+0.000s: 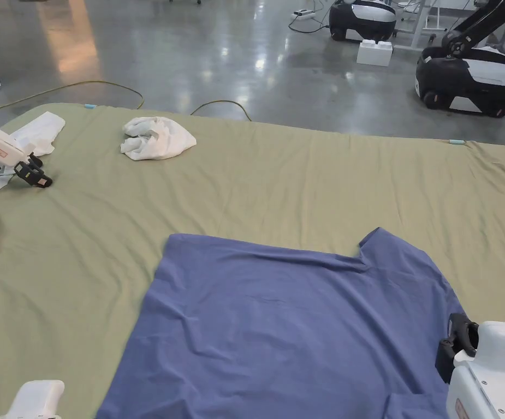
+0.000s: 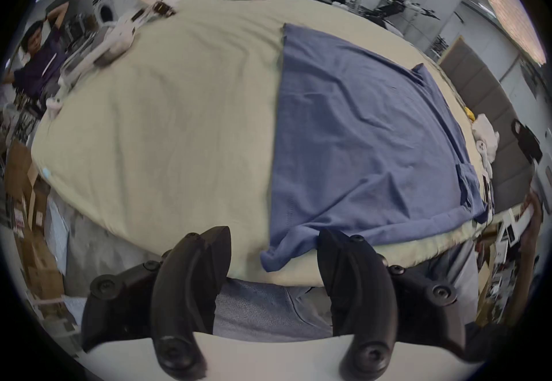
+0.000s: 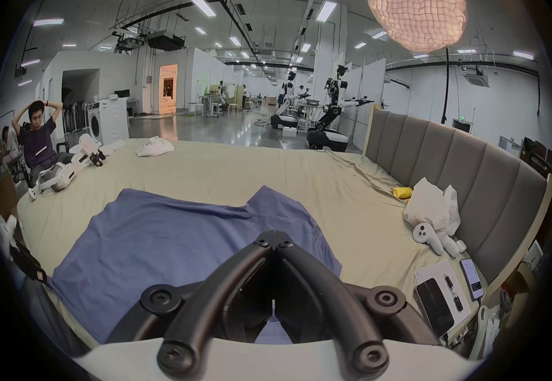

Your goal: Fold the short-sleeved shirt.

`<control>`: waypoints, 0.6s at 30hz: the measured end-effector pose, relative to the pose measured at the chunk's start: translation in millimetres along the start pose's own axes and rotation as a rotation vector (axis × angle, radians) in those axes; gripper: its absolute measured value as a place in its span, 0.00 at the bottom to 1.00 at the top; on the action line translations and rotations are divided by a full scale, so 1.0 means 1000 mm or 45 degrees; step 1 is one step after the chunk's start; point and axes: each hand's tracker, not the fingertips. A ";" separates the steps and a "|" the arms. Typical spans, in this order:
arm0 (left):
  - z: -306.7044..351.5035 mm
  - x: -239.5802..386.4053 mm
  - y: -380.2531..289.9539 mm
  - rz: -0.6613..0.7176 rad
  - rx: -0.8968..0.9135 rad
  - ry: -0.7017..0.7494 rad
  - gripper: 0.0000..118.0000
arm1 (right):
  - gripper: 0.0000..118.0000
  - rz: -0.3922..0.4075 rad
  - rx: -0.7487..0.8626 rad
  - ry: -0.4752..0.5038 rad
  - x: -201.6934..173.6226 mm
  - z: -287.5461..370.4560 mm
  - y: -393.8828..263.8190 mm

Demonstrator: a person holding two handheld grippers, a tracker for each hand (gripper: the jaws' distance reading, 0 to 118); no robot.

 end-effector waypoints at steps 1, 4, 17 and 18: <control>-0.006 -0.001 0.001 -0.003 0.010 -0.011 0.57 | 0.00 0.004 -0.009 0.001 -0.001 0.000 -0.002; -0.028 -0.006 0.008 0.015 0.016 0.057 0.57 | 0.00 0.004 -0.032 0.006 -0.001 -0.002 -0.006; -0.031 0.039 0.001 -0.127 0.033 0.097 0.15 | 0.00 -0.024 -0.131 -0.005 0.010 0.003 -0.029; -0.033 0.038 0.000 -0.131 0.032 0.099 0.12 | 0.00 -0.023 -0.138 -0.005 0.011 0.004 -0.030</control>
